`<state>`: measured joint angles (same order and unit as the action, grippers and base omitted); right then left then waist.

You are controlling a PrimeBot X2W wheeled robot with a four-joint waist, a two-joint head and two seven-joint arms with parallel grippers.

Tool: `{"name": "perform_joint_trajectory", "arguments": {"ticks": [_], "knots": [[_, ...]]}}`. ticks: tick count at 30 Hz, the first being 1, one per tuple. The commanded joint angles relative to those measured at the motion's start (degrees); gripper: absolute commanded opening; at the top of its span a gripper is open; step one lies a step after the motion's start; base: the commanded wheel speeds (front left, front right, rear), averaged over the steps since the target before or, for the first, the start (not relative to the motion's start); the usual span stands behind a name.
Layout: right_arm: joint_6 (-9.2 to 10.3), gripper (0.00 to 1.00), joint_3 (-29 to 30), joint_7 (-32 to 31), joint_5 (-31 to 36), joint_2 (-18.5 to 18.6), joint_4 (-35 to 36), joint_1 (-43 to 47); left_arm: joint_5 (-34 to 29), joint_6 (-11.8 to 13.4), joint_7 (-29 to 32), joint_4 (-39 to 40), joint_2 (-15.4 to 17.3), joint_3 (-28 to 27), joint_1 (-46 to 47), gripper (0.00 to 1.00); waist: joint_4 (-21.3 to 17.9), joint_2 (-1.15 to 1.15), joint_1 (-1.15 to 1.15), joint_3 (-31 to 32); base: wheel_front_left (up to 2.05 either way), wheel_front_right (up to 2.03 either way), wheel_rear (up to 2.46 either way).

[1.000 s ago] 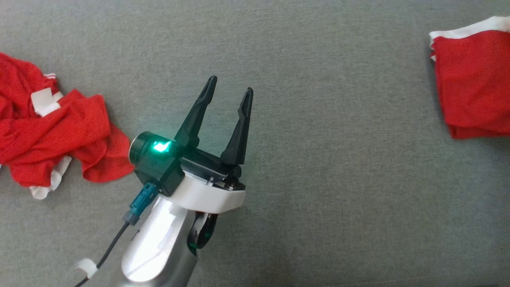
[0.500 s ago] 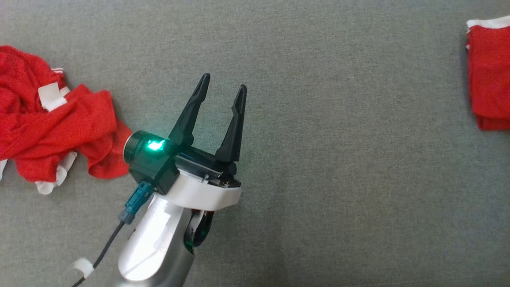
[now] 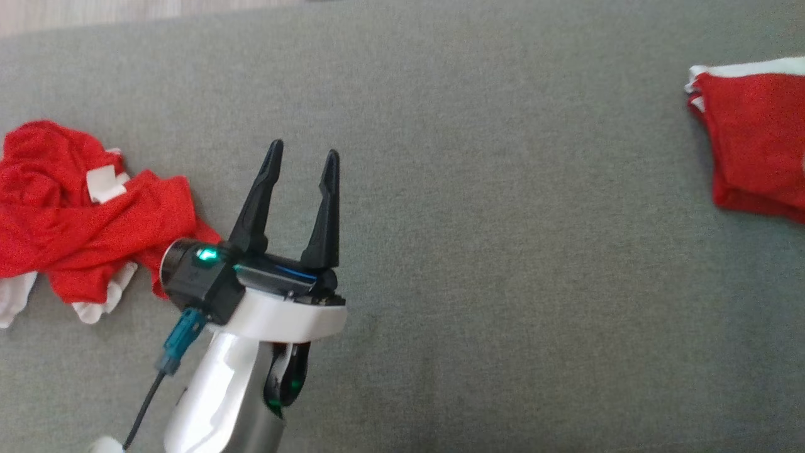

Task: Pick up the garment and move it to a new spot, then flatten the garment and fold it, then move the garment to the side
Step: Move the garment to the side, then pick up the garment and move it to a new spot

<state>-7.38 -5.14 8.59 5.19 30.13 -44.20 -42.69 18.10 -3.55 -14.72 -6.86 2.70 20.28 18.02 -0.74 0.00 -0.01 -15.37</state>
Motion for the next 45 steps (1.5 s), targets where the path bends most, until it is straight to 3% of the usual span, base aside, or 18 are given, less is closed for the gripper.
{"name": "perform_joint_trajectory", "arguments": {"ticks": [1,6,13,16,19,30,45], "knots": [[-0.11,1.0,0.65,1.12,-1.45,-1.5,4.78,1.45,-0.96,-0.16,-0.28,2.44,0.18,-2.93,-0.22,1.0,-0.51,0.0,0.01,2.99,0.0,0.0,0.0],[-0.11,1.0,2.03,1.19,-4.16,-6.36,12.59,4.03,-0.66,-0.09,-0.28,3.2,0.18,-4.91,-2.64,1.0,-0.67,0.0,0.01,5.79,0.0,0.0,0.0],[-0.11,1.0,6.31,-1.17,-7.47,-18.19,27.3,11.44,0.37,-0.27,-0.28,4.18,0.18,-7.02,-6.44,1.0,-0.71,0.0,0.01,8.77,0.0,0.0,0.0],[-0.11,1.0,6.58,-1.13,-8.0,-23.53,31.0,16.32,0.47,-0.33,-0.28,4.13,0.18,-7.94,-7.54,1.0,-0.64,0.0,0.01,9.57,0.0,0.0,0.0],[-0.11,1.0,5.8,0.79,-9.31,-26.03,32.81,21.31,0.49,-0.58,-0.28,4.15,0.18,-8.42,-8.42,1.0,-0.58,0.0,0.01,10.01,0.0,0.0,0.0],[-0.11,1.0,3.33,6.3,-12.36,-27.23,29.76,34.8,1.08,-1.28,-0.28,1.75,0.18,-8.9,-12.12,1.0,-0.54,0.0,0.01,11.39,0.0,0.0,0.0],[-0.11,1.0,2.03,6.4,-12.96,-27.25,32.42,36.97,0.72,-0.93,-0.28,2.15,0.18,-9.24,-14.34,1.0,-0.78,0.0,0.01,12.07,0.0,0.0,0.0]]}}
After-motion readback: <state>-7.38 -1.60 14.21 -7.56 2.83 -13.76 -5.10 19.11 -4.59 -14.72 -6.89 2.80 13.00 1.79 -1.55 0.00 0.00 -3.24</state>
